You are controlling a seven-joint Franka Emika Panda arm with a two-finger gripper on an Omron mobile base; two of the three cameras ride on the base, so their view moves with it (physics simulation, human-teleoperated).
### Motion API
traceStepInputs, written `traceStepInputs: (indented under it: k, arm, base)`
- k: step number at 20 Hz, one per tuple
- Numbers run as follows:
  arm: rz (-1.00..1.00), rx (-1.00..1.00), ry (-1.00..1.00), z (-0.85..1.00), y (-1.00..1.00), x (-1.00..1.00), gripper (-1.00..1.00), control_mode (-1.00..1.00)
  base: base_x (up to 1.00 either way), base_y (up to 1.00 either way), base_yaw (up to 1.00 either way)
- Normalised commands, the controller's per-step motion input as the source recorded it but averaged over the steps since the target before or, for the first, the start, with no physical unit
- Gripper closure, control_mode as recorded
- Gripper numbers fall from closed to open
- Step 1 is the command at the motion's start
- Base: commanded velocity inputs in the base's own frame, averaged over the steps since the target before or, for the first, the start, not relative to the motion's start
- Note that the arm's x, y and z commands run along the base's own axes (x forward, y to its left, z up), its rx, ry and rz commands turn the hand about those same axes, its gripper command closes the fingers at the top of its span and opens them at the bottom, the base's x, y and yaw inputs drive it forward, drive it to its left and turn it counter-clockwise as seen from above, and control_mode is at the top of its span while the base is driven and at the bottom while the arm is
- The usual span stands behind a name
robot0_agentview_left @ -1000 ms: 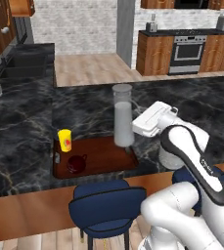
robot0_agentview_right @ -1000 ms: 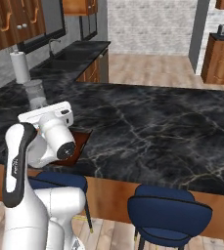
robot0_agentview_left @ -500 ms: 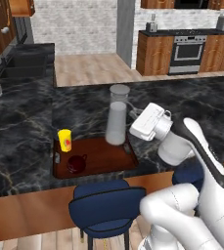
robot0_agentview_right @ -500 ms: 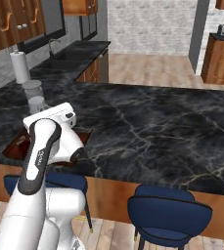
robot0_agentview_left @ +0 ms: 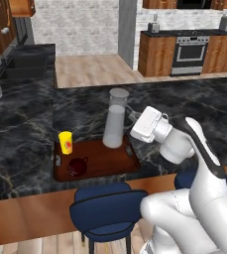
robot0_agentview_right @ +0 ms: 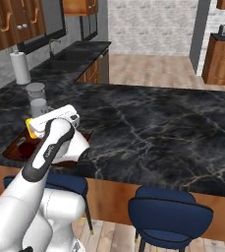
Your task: There is a tray on the dining counter. Grab the cup, mug, and pitcher and place them on the tray. The pitcher may be placed next to the tray if it cannot fit the tray.
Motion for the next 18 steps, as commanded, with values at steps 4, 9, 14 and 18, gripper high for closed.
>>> traceStepInputs:
  k: [4,9,14,18]
  arm:
    - [0.01,0.0,0.06,-0.22,0.02,0.26,1.0,-1.0]
    - [0.01,0.0,0.0,-0.37,0.01,0.2,1.0,-1.0]
    - [0.0,0.0,0.0,-0.39,0.07,0.2,1.0,-1.0]
    - [0.0,0.0,0.0,-0.27,0.1,0.17,1.0,-1.0]
  base:
    - [0.0,0.0,0.0]
    - [0.0,0.0,0.0]
    - [0.0,0.0,0.0]
    - [0.0,0.0,0.0]
